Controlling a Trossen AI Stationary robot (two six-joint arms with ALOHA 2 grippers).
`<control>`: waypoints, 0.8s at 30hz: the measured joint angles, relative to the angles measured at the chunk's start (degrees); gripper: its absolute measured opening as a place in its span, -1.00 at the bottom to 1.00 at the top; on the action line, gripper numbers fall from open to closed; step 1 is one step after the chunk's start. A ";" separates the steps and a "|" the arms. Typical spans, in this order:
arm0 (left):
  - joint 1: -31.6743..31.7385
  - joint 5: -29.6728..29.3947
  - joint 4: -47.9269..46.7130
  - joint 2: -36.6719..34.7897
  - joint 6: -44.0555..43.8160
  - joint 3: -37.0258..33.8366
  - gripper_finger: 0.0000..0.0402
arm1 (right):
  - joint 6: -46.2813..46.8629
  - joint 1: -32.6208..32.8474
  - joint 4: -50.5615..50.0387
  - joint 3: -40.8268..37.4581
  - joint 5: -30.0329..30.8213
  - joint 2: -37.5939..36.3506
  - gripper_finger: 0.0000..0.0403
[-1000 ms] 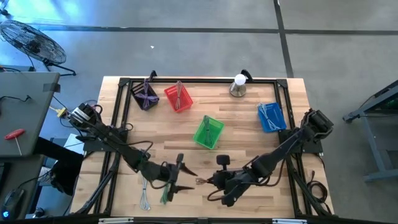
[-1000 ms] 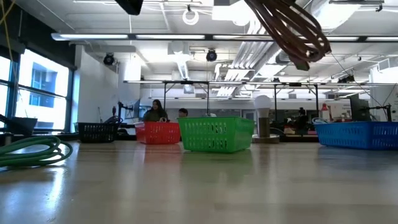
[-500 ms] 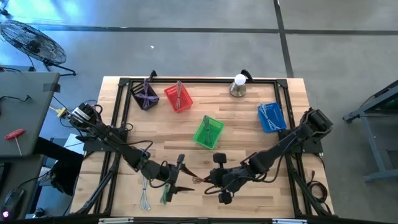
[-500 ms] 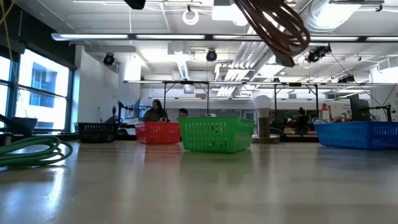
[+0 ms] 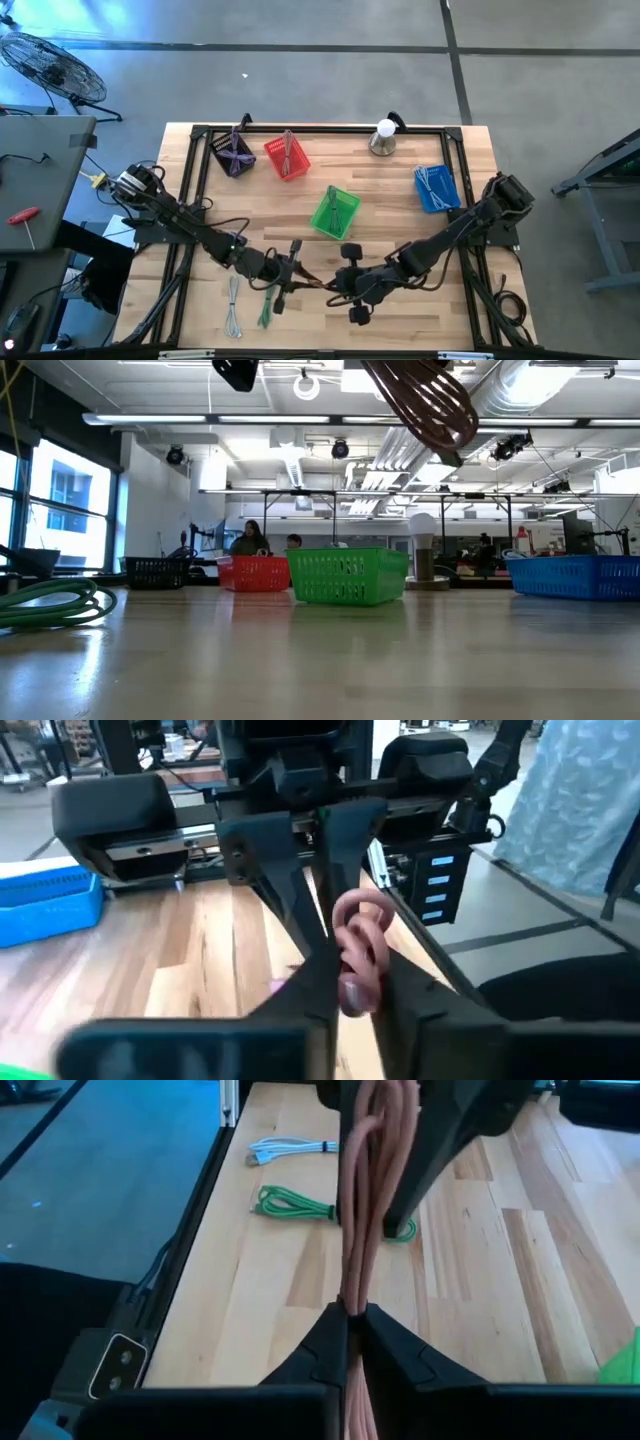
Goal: Pick & Place USB Port
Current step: Put the pink charger cable into the red basket
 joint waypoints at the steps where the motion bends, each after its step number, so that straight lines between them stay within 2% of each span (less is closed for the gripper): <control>1: -0.02 -0.04 -0.05 0.00 0.58 0.00 -0.87 | 0.33 0.00 -0.06 0.00 0.09 0.00 -0.91; 7: -0.14 -4.41 -1.76 0.00 1.49 0.06 -0.87 | 1.93 0.41 -0.27 -0.02 0.66 0.00 -0.59; 11: -0.18 -11.81 -4.78 0.00 2.15 0.11 -0.87 | 2.26 0.46 -1.59 -0.02 3.26 0.00 -0.33; 13: -0.18 -18.91 -7.26 -0.03 4.40 0.11 -0.87 | 3.00 0.39 -2.45 -0.02 4.63 0.00 -0.23; 15: -0.02 -29.83 -12.21 -0.64 6.86 0.04 -0.87 | 3.01 0.53 -3.83 0.17 6.56 -0.07 -0.16; 18: 0.13 -46.14 -22.91 -1.79 7.66 1.26 -0.87 | 3.41 0.59 -7.19 0.15 11.45 -0.11 -0.14; 20: 0.79 -54.66 -30.24 -2.47 8.14 2.32 -0.87 | 2.73 0.42 -8.41 0.13 14.87 -0.11 -0.14; 22: 1.99 -57.71 -35.76 -3.46 9.15 3.42 -0.87 | 0.95 0.37 -9.66 0.10 17.59 -0.14 -0.15; 24: 3.95 -58.38 -40.10 -4.71 10.38 4.67 -0.87 | -1.23 0.15 -9.71 0.07 18.95 -0.19 -0.16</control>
